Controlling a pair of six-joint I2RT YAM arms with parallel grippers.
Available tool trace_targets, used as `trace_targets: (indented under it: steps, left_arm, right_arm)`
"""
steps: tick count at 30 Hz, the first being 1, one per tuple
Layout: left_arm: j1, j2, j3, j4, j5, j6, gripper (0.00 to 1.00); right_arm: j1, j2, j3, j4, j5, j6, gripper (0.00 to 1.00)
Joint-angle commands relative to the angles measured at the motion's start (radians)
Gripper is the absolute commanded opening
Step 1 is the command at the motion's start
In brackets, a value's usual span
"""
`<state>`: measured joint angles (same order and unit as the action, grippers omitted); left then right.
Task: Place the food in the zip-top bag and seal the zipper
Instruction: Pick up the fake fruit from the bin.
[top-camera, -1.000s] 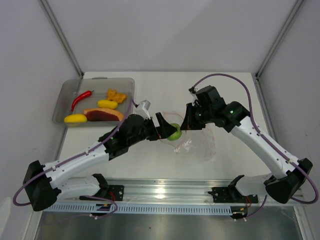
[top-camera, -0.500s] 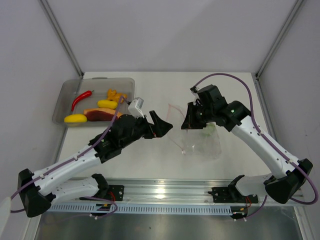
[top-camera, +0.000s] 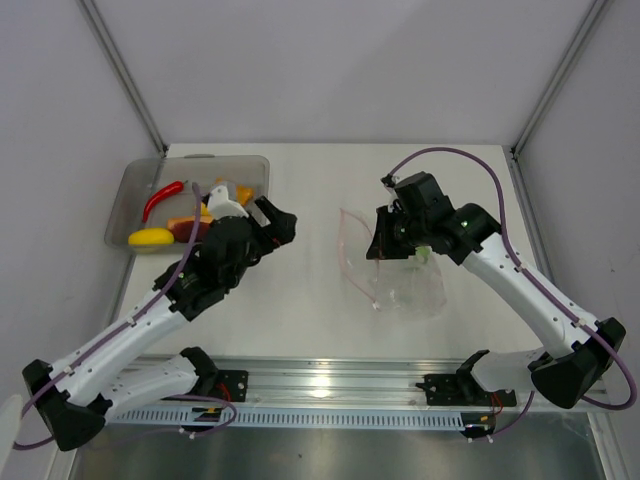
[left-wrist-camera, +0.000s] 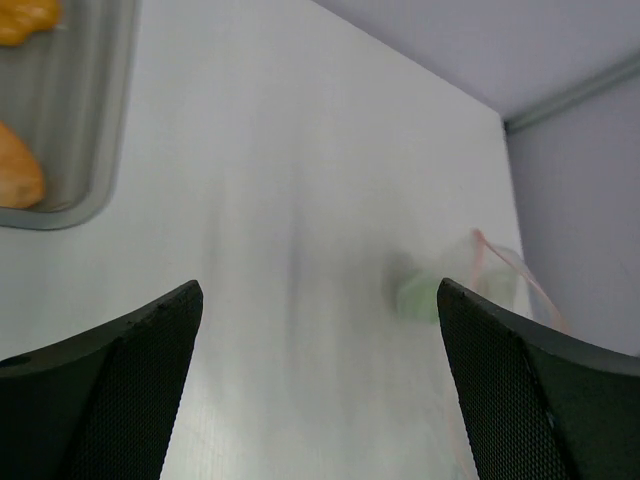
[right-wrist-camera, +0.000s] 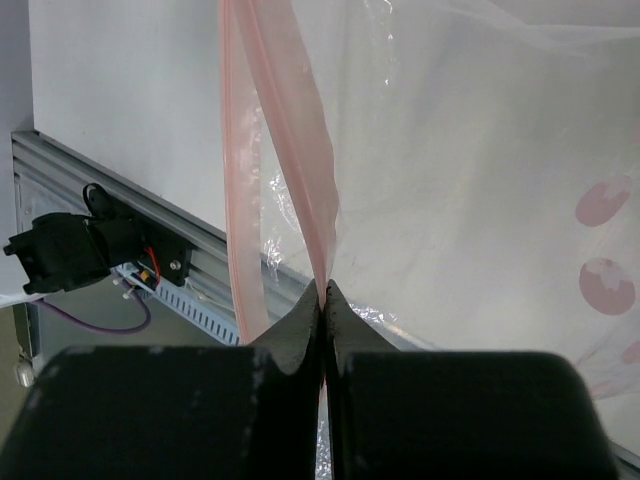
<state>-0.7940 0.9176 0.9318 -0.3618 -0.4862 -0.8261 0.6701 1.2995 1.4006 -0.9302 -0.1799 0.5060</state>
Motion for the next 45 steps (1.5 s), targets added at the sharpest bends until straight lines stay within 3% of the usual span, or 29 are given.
trace_targets:
  steps: [1,14,22,29,45]
  left_arm:
    - [0.087,0.020,0.035,-0.078,-0.101,-0.076,1.00]
    - [0.439,0.219,0.032,-0.006,-0.038,-0.292,0.99]
    - [0.579,0.400,0.169,-0.131,-0.048,-0.511,1.00]
    - [0.657,0.523,0.225,-0.089,0.031,-0.542,0.99]
    - [0.780,0.806,0.432,-0.180,0.109,-0.623,0.99]
  right_arm:
    - [-0.004,-0.013,-0.002,-0.009,0.028,-0.030,0.00]
    - [-0.004,0.040,0.008,-0.028,0.042,-0.064,0.00]
    - [-0.004,0.069,0.017,-0.038,0.043,-0.083,0.00]
    - [-0.004,0.090,0.020,-0.048,0.039,-0.098,0.00]
    - [-0.006,0.106,0.031,-0.067,0.033,-0.109,0.00]
